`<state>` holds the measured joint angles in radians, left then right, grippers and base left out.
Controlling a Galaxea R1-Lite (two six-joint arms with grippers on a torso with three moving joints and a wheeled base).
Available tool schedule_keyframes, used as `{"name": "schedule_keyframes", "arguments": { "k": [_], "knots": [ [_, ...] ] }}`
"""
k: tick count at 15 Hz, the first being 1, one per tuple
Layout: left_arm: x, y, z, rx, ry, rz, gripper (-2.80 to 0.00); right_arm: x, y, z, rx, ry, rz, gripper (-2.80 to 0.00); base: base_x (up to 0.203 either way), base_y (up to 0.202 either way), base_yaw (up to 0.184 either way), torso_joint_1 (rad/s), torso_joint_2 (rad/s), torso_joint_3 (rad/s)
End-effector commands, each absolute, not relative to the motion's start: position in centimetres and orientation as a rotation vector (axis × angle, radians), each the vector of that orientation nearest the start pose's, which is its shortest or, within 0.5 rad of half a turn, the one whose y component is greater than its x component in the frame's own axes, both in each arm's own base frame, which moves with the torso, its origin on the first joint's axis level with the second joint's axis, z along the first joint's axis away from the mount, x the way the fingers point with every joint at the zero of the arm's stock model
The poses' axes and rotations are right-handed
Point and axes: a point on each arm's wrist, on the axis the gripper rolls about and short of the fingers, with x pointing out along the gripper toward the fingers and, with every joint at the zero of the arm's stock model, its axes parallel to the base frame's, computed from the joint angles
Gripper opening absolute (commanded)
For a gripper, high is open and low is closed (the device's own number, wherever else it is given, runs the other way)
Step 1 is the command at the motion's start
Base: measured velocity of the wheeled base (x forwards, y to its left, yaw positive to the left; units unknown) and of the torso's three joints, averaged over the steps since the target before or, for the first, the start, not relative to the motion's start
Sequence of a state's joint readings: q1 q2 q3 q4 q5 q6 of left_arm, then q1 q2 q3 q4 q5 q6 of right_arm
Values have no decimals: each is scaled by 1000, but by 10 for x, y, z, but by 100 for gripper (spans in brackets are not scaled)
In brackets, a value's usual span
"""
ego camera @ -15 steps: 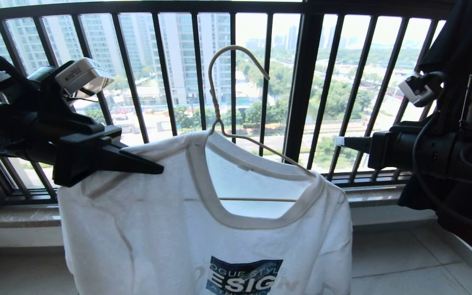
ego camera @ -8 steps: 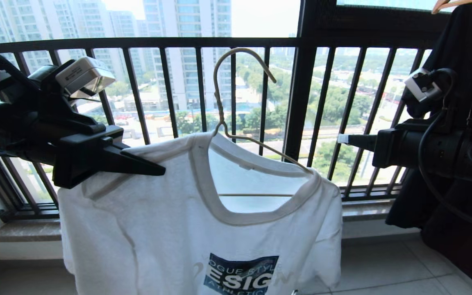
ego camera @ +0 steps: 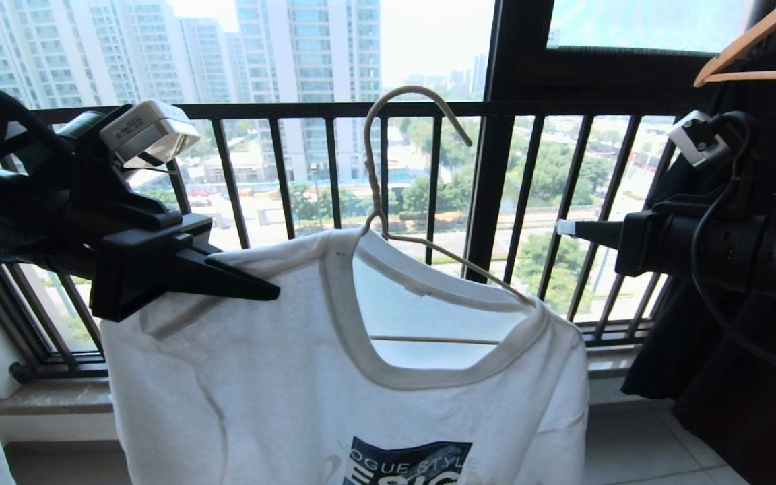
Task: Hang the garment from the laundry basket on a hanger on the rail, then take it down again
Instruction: Hang the clothes rack on the clothesline
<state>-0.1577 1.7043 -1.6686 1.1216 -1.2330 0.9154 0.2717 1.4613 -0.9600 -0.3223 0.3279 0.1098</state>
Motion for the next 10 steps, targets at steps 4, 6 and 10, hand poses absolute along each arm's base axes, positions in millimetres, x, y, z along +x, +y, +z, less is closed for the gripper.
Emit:
{"name": "schedule_keyframes", "arguments": {
  "k": [4, 6, 10],
  "knots": [
    [243, -64, 286, 69, 412, -1553, -280, 212, 67, 275, 97, 162, 595, -280, 0, 0, 0, 210, -509, -303],
    [243, -63, 286, 71, 410, -1552, -280, 192, 62, 276, 94, 168, 600, -280, 0, 0, 0, 225, -523, -301],
    [244, -64, 283, 87, 385, -1551, -280, 170, 56, 286, 79, 121, 604, -280, 0, 0, 0, 240, -557, -308]
  ]
}}
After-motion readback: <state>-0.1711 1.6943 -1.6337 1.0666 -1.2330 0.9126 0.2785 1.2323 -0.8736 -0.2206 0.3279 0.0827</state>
